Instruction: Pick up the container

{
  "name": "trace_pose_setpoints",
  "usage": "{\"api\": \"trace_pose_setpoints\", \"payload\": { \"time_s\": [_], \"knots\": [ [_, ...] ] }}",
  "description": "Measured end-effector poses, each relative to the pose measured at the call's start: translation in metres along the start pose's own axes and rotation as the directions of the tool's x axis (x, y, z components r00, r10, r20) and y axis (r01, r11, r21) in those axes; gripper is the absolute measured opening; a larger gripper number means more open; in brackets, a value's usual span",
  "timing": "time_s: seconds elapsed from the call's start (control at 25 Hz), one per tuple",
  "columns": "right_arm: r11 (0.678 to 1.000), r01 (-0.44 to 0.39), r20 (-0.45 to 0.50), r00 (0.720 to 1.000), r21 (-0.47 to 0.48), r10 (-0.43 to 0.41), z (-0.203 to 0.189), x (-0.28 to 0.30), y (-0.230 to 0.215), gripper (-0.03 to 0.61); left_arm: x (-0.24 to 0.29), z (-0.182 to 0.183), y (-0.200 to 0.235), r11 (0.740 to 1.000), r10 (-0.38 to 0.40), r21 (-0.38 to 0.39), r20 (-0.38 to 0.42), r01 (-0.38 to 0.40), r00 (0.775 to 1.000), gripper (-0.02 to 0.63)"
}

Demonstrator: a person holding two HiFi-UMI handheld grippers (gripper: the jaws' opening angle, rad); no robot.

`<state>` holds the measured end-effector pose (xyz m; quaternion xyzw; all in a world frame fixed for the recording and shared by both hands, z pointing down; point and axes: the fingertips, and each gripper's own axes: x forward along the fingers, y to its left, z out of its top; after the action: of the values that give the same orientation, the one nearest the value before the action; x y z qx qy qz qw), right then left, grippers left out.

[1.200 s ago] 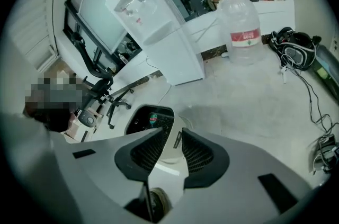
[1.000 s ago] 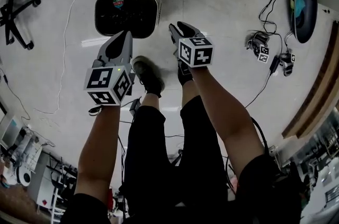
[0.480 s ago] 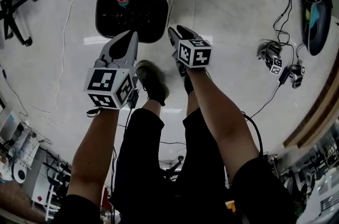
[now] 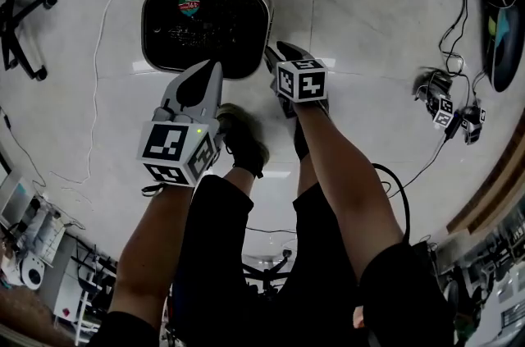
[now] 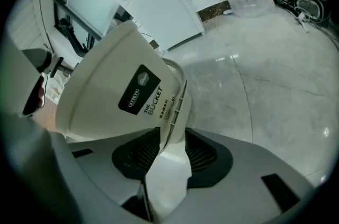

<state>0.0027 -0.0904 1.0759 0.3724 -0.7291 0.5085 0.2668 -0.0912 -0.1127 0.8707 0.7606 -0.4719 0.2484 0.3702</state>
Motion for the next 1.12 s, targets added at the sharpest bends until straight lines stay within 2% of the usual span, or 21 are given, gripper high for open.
{"api": "trace_pose_setpoints", "payload": {
  "time_s": [0.16, 0.28, 0.48, 0.56, 0.6, 0.88, 1.12],
  "knots": [
    [0.998, -0.051, 0.016, 0.999, 0.047, 0.050, 0.001, 0.014, 0.001, 0.110, 0.005, -0.006, 0.004, 1.000, -0.007, 0.000, 0.005, 0.007, 1.000, 0.009],
    [0.996, -0.056, -0.016, 0.998, 0.065, 0.057, -0.006, 0.020, -0.001, 0.110, 0.006, -0.005, 0.007, 1.000, -0.006, -0.003, 0.011, 0.006, 1.000, 0.009],
    [0.972, -0.112, -0.027, 0.992, 0.206, 0.120, -0.014, 0.025, -0.002, 0.110, 0.007, -0.002, 0.009, 1.000, -0.011, -0.004, 0.022, 0.011, 1.000, 0.009],
    [0.961, -0.133, -0.027, 0.989, 0.244, 0.144, -0.014, 0.025, 0.002, 0.061, 0.007, -0.002, 0.009, 1.000, -0.012, -0.004, 0.022, 0.012, 1.000, 0.009],
    [0.959, -0.133, -0.030, 0.989, 0.250, 0.145, -0.014, 0.025, 0.003, 0.061, 0.007, -0.002, 0.009, 1.000, -0.011, -0.004, 0.022, 0.012, 1.000, 0.009],
    [0.975, -0.016, -0.086, 0.996, 0.219, 0.035, -0.010, 0.005, 0.003, 0.057, -0.004, 0.000, 0.005, 1.000, -0.010, -0.012, -0.015, 0.010, 1.000, 0.009],
    [0.984, 0.118, -0.129, 0.987, 0.135, -0.101, 0.006, -0.039, 0.011, 0.057, -0.026, 0.021, -0.002, 1.000, -0.011, -0.029, -0.002, 0.011, 1.000, 0.009]
  ]
}}
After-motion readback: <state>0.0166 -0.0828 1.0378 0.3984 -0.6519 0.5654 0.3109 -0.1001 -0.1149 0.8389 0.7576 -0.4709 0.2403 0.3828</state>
